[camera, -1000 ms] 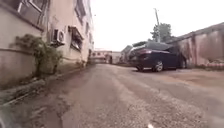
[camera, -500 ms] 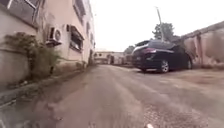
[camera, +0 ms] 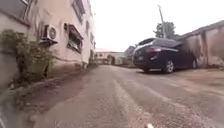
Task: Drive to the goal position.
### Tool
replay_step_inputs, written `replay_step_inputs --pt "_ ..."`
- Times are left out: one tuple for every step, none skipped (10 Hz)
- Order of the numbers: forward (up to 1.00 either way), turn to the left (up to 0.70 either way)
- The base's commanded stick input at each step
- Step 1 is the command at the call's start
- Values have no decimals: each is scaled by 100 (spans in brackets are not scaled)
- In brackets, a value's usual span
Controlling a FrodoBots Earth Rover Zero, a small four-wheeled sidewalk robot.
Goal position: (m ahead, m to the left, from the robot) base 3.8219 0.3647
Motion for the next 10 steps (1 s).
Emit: replay_step_inputs --pt "85 0" --pt "85 0" --pt "85 0" --pt "85 0" --pt "85 0" --pt "85 0" --pt "85 0" --pt "85 0" --pt "85 0" --pt "85 0"
